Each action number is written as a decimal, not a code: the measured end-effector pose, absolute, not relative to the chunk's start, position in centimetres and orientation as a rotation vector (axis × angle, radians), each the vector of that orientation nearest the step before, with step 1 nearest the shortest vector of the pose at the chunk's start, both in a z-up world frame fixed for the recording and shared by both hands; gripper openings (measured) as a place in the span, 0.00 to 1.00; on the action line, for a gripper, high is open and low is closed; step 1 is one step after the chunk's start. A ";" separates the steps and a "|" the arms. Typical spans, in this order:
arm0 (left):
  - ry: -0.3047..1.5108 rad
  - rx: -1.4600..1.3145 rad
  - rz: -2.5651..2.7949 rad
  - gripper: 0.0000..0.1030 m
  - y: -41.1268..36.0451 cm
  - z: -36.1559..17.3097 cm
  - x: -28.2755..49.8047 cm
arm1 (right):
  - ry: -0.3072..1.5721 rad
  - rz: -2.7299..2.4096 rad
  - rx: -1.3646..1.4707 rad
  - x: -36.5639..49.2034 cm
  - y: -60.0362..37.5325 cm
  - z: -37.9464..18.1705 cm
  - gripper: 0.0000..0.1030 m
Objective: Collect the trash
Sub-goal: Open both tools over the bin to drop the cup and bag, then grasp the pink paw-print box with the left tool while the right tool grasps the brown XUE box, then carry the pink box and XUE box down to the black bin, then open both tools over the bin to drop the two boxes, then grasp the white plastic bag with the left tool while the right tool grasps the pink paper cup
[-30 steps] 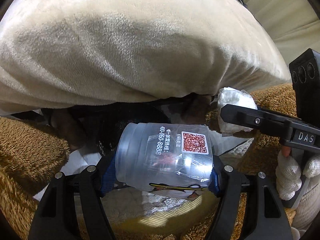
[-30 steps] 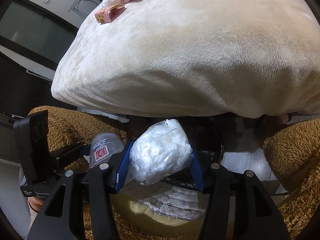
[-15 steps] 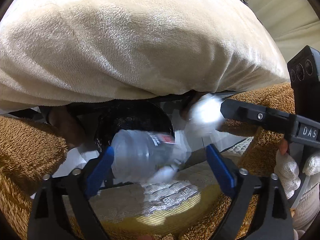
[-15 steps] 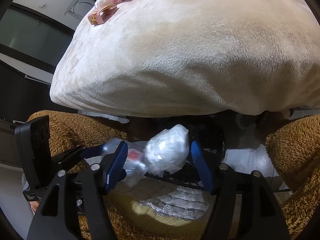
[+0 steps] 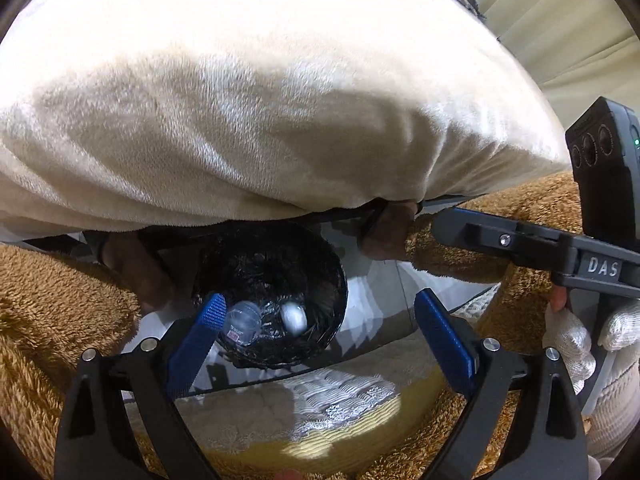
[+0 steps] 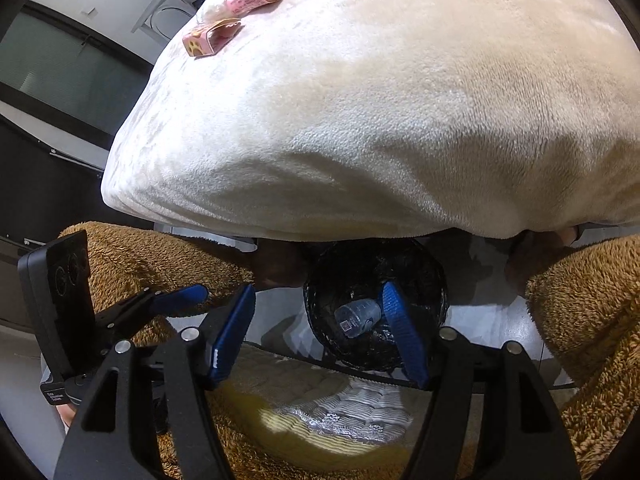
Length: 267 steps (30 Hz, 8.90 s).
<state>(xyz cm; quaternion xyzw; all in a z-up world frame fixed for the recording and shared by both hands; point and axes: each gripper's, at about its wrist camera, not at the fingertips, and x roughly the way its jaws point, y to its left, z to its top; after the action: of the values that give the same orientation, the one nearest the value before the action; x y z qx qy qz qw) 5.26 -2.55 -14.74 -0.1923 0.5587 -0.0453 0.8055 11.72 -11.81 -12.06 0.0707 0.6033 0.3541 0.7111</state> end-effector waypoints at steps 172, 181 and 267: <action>1.278 -0.255 -0.073 0.59 -3.1 -16.3 6.8 | 1.376 0.703 0.132 11.9 -11.8 -13.5 0.64; 1.338 -0.233 -0.071 0.59 -3.8 -17.3 7.1 | 1.437 0.683 0.129 12.2 -11.6 -14.9 0.64; 0.944 -0.054 -0.141 0.70 9.0 -5.5 25.0 | 0.880 1.107 -0.190 28.9 -1.2 -4.2 0.70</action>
<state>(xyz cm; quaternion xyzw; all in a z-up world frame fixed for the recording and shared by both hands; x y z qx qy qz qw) 24.97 9.05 -5.53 -0.0258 0.4541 -0.0677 0.8880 28.93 -1.19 -4.16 -0.0869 0.4037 0.5077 0.7561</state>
